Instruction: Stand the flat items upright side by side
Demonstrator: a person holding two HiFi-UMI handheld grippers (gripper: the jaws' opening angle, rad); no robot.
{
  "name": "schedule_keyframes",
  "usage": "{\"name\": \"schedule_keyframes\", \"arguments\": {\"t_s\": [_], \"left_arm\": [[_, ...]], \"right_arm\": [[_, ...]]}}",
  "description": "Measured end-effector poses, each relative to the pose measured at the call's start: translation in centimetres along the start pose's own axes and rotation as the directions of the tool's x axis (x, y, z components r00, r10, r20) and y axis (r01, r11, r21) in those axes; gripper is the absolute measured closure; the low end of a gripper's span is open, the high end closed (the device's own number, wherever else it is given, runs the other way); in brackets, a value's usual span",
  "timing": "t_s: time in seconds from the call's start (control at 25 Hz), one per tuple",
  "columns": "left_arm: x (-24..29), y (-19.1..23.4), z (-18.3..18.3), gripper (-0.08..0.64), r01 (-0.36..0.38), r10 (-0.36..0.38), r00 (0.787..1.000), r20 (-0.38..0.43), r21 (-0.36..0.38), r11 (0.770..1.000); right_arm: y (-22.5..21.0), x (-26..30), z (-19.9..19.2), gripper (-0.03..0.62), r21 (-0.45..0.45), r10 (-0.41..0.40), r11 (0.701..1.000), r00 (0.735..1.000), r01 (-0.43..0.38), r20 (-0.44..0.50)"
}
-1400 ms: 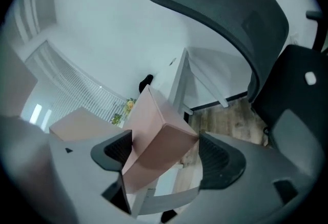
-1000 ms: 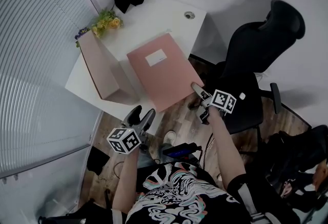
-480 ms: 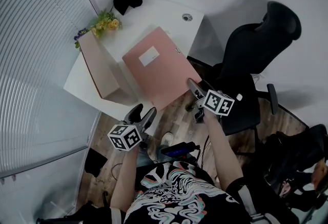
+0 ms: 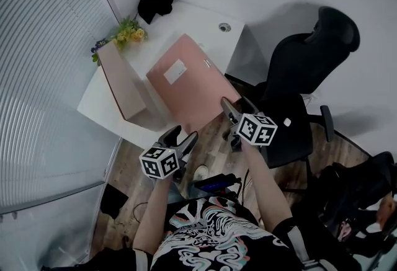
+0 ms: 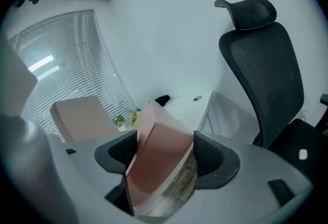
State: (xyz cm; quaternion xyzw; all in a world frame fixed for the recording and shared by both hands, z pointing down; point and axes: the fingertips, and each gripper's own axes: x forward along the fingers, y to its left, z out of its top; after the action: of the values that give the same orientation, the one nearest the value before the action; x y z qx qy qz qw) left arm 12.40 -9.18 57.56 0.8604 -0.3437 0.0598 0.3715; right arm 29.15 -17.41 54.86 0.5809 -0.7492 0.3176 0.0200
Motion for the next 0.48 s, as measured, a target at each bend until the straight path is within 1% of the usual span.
{"name": "schedule_keyframes", "arguments": {"t_s": [0.12, 0.28, 0.48], "left_arm": [[0.6, -0.5, -0.2, 0.272, 0.012, -0.012, 1.0, -0.02, 0.008, 1.0], [1.3, -1.3, -0.1, 0.272, 0.041, -0.04, 0.999, -0.029, 0.027, 0.999], [2.2, -1.7, -0.3, 0.272, 0.039, -0.035, 0.998, -0.058, 0.061, 0.997]], "right_arm": [[0.9, -0.2, 0.4, 0.25, -0.048, -0.011, 0.999, 1.0, 0.011, 0.0], [2.5, -0.5, 1.2, 0.252, -0.135, -0.025, 0.99, 1.0, 0.026, 0.004], [4.2, -0.6, 1.9, 0.253, -0.234, -0.039, 0.971, 0.999, 0.041, 0.015]]}}
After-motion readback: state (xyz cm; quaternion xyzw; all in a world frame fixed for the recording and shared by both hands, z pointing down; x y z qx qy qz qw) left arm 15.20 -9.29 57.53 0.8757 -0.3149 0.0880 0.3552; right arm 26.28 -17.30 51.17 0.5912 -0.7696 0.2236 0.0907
